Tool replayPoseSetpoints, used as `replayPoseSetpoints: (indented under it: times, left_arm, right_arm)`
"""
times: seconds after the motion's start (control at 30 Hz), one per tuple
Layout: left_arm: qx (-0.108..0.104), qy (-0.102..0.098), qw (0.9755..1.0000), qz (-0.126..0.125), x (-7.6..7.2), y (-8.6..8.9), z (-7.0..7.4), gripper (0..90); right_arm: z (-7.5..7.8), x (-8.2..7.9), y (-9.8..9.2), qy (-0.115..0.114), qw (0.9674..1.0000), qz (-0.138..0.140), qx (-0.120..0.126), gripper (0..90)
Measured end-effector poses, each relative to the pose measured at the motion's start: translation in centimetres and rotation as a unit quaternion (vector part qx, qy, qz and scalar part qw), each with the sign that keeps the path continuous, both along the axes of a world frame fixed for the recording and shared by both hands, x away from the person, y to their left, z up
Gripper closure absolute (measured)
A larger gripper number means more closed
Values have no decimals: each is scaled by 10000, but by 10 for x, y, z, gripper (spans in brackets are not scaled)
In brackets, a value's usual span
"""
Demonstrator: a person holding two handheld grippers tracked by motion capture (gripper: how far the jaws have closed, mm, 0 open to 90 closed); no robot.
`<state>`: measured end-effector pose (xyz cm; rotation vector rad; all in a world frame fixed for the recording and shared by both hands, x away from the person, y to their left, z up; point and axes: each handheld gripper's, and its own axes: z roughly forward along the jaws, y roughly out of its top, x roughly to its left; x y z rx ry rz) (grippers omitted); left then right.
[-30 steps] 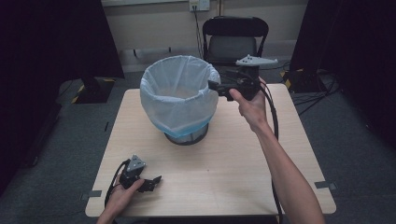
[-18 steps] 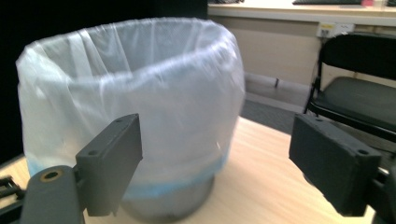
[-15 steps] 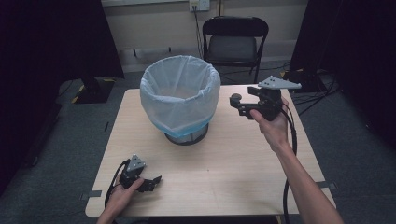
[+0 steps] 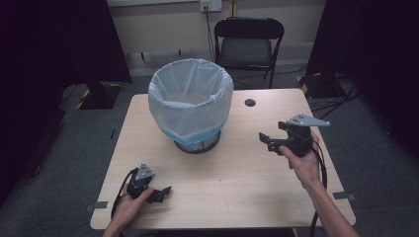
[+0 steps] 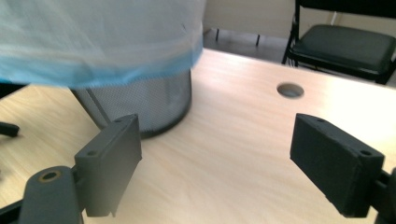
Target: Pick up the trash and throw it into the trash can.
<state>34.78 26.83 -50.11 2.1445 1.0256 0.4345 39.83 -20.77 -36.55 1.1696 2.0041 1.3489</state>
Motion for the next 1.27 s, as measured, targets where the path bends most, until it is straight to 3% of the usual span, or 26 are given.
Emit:
replayPoseSetpoints:
  times: [0.1,0.43,0.63,0.8,0.87,1.0,1.1,1.17,1.27]
  left_arm:
    - [4,0,10000,-1,0,0,0,42]
    - [11,3,10000,6,0,0,0,41]
    - [15,2,10000,10,0,0,0,41]
    - [16,9,10000,17,0,0,0,40]
    - [0,6,10000,9,0,-1,0,36]
    - [44,9,10000,-13,0,0,0,36]
    - [42,11,10000,-17,0,0,0,36]
    - [45,29,10000,-7,0,0,0,36]
    - [11,26,10000,12,0,-1,0,35]
  right_arm:
    - [-12,-7,-6,94,9999,-80,0,151]
    - [-60,-25,-22,554,9974,-298,-339,151]
    - [-97,-32,-34,1030,9916,-462,-631,153]
    - [-114,-32,-42,1225,9882,-591,-709,153]
    - [-121,-28,-45,1436,9843,-662,-782,155]
    - [-128,-26,-44,1431,9822,-709,-988,154]
    - [-132,-28,-40,1223,9825,-803,-1157,145]
    - [-134,-29,-39,1119,9834,-833,-1158,143]
    - [-134,-29,-39,1144,9833,-838,-1145,143]
